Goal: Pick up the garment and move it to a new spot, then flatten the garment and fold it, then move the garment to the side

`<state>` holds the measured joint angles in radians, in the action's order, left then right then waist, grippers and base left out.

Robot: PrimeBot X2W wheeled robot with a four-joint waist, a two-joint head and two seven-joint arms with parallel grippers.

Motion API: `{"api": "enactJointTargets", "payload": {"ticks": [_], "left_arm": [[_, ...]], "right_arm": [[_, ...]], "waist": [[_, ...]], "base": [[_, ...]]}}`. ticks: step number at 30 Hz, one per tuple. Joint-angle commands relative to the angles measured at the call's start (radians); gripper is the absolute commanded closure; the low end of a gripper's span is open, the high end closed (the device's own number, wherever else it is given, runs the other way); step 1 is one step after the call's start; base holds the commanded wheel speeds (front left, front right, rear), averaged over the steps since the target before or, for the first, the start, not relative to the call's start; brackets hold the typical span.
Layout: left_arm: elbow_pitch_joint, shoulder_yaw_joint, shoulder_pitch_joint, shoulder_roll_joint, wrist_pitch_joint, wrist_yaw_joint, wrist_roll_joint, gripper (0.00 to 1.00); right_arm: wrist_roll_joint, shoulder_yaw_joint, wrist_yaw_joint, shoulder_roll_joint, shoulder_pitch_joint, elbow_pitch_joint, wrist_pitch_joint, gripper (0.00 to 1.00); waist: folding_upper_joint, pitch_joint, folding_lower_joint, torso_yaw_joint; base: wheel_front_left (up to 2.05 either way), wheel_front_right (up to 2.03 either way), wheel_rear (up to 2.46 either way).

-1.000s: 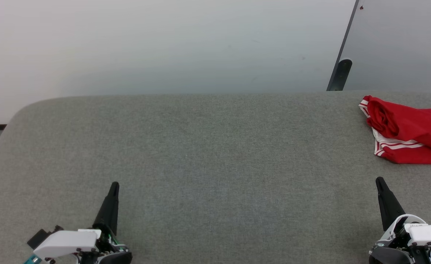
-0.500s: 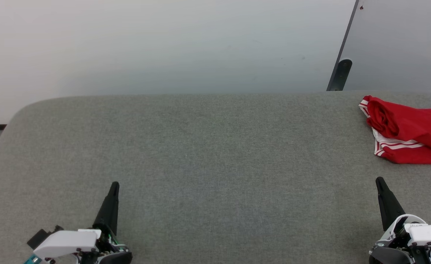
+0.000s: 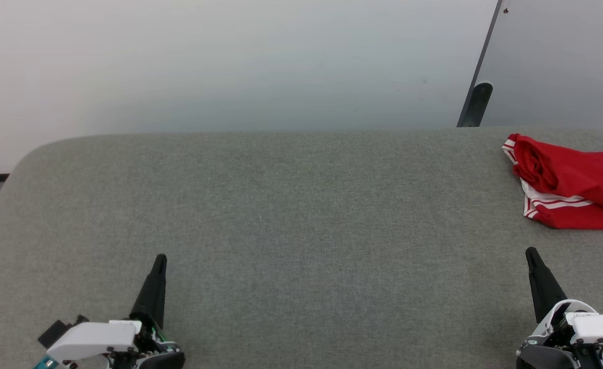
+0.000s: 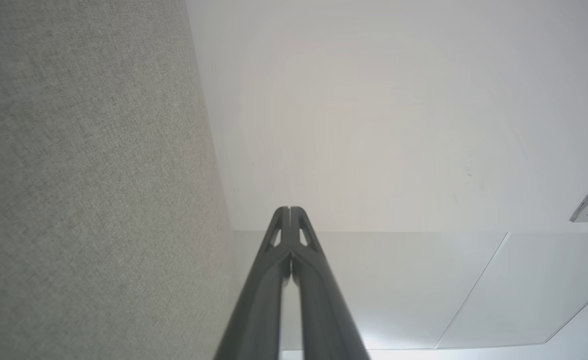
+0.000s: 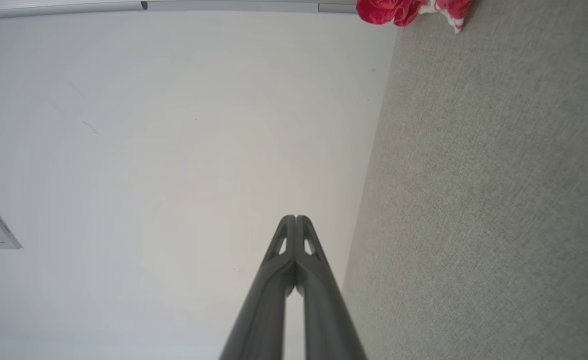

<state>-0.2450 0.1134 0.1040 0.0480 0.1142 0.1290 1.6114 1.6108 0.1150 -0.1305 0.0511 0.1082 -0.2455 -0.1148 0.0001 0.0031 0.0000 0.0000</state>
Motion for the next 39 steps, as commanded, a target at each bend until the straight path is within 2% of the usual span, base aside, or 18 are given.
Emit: {"api": "enactJointTargets", "payload": {"ticks": [1,39], "left_arm": [[0.002,0.002,0.01,0.002,0.003,0.003,0.003,1.0],[0.002,0.002,0.01,0.002,0.003,0.003,0.003,1.0]], "right_arm": [[0.004,-0.002,0.0,-0.004,0.003,0.002,-0.002,1.0],[0.004,-0.002,0.0,-0.004,0.003,0.002,-0.002,1.0]], "waist": [[-0.0001,0.0,0.0,0.0],[-0.0001,0.0,0.0,0.0]], "base": [[0.0,0.0,0.0],[0.0,0.0,0.0]]}}
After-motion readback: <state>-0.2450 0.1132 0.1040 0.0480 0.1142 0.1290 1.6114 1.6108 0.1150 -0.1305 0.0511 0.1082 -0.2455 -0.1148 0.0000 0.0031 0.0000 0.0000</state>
